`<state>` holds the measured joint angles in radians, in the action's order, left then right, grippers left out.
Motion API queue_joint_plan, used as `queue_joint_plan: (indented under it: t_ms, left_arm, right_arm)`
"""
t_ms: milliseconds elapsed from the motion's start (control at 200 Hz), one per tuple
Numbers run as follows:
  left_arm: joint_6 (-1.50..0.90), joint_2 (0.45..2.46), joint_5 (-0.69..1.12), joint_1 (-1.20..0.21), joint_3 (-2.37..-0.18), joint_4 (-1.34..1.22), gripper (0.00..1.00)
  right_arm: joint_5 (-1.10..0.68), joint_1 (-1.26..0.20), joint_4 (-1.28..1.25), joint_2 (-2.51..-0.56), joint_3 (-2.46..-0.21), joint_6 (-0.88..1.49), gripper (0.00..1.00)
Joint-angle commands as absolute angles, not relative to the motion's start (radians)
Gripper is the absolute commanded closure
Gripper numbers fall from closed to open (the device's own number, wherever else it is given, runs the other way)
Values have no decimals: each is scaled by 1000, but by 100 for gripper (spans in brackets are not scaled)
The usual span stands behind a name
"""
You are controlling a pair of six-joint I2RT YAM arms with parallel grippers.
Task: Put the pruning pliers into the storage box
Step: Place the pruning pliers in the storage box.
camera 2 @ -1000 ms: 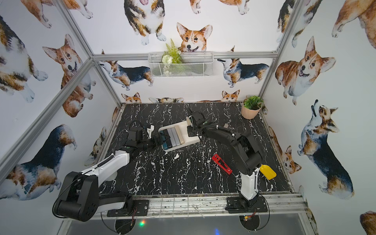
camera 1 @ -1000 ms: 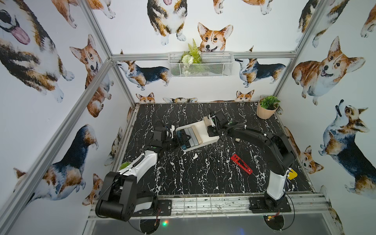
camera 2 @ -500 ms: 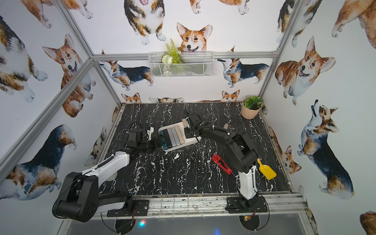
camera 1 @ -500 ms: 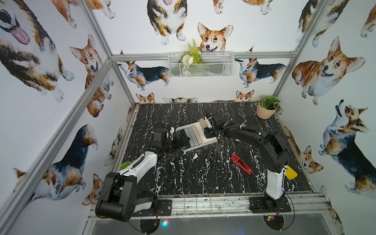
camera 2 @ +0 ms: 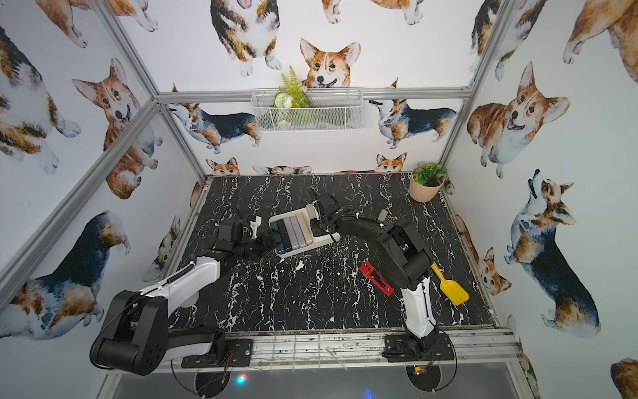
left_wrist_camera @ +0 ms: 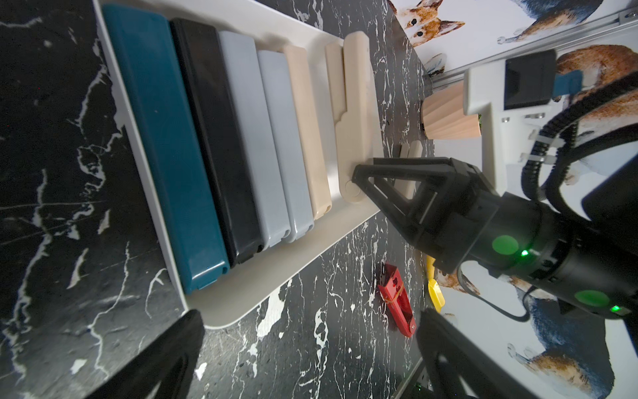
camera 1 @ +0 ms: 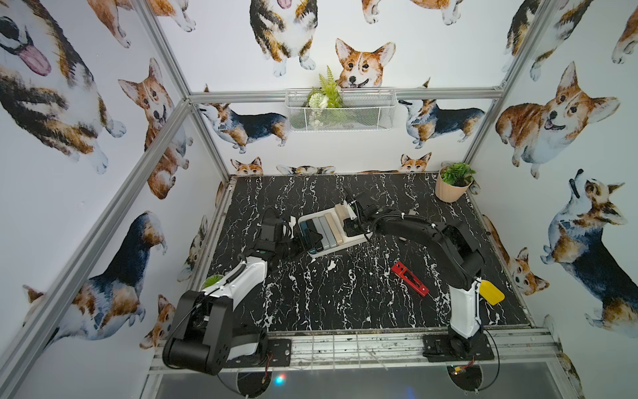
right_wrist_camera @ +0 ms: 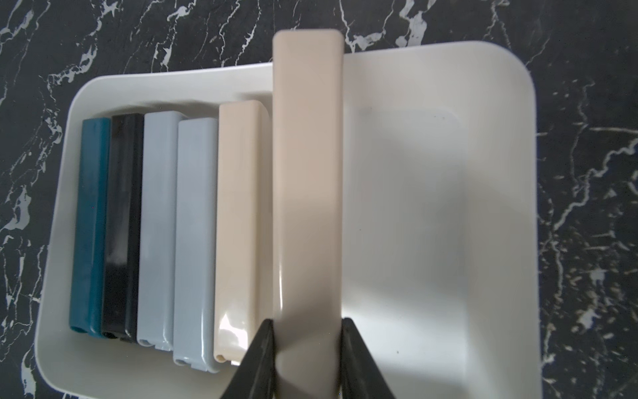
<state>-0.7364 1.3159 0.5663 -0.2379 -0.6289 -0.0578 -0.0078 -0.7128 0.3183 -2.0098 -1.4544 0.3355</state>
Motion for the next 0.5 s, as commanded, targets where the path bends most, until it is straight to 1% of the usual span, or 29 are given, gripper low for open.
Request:
queue_joint_plan:
  t_ms: [0, 496]
  left_arm:
    - [-730, 1312, 561, -238, -626, -66, 0]
    - [-730, 1293, 555, -236, -605, -65, 0]
  right_arm:
    - [-16, -716, 278, -2019, -1466, 316, 100]
    - [-23, -724, 281, -2061, -1482, 314, 100]
